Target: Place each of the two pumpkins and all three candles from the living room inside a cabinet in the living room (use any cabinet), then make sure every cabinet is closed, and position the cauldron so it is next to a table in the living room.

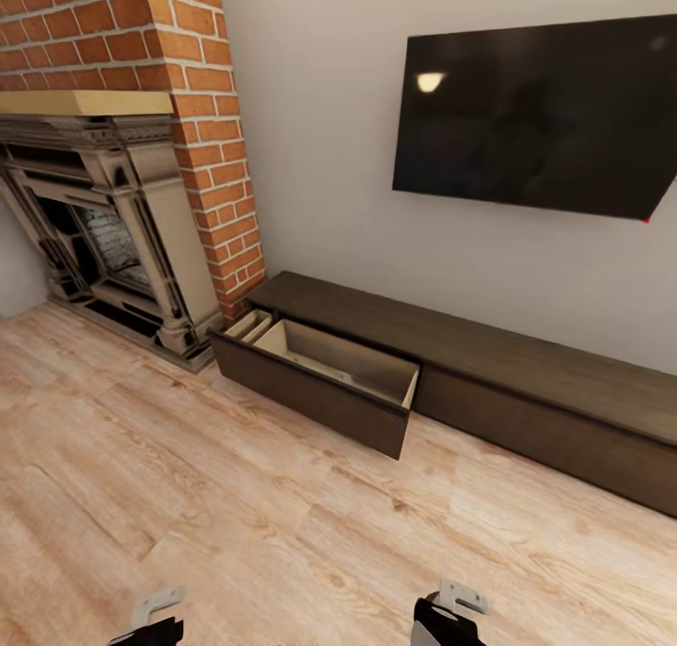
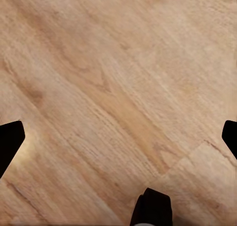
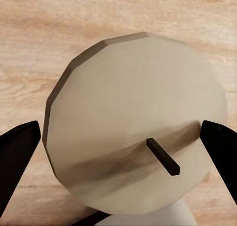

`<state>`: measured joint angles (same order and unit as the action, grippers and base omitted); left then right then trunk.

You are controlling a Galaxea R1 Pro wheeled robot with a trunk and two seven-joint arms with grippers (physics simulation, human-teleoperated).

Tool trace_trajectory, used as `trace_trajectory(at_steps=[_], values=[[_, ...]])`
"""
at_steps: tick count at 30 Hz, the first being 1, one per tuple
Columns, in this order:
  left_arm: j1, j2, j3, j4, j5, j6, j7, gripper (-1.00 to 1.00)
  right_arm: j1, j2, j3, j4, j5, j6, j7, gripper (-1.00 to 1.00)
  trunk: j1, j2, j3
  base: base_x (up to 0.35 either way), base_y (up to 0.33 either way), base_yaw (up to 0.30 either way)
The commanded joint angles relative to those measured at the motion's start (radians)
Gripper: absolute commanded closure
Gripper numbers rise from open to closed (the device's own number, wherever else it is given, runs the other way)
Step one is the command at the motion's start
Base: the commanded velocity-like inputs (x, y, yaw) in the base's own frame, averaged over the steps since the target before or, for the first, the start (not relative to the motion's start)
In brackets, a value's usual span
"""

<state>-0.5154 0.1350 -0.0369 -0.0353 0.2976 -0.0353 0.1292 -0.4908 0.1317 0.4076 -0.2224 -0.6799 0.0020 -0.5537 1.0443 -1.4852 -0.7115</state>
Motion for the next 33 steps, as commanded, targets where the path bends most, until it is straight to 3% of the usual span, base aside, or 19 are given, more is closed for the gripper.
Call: trace_trajectory(at_steps=[1, 24, 33], values=[[0.0, 0.0, 0.0, 0.0, 0.0, 0.0, 0.0, -1.0, 0.0, 0.002, 0.0, 0.0, 0.0, 0.0, 0.001, 1.0, 0.0, 0.0, -0.002, 0.0, 0.0, 0.129], [0.0, 0.0, 0.0, 0.0, 0.001, -0.001, 0.0, -1.0, 0.0, 0.015, 0.003, 0.0, 0.002, 0.0, 0.001, 1.0, 0.0, 0.0, -0.023, 0.0, 0.0, 0.127], [0.0, 0.0, 0.0, 0.0, 0.0, -0.002, 0.0, -1.0, 0.0, 0.02, 0.072, 0.0, 0.001, 0.001, 0.001, 1.0, 0.0, 0.0, -0.023, 0.0, 0.0, 0.276]])
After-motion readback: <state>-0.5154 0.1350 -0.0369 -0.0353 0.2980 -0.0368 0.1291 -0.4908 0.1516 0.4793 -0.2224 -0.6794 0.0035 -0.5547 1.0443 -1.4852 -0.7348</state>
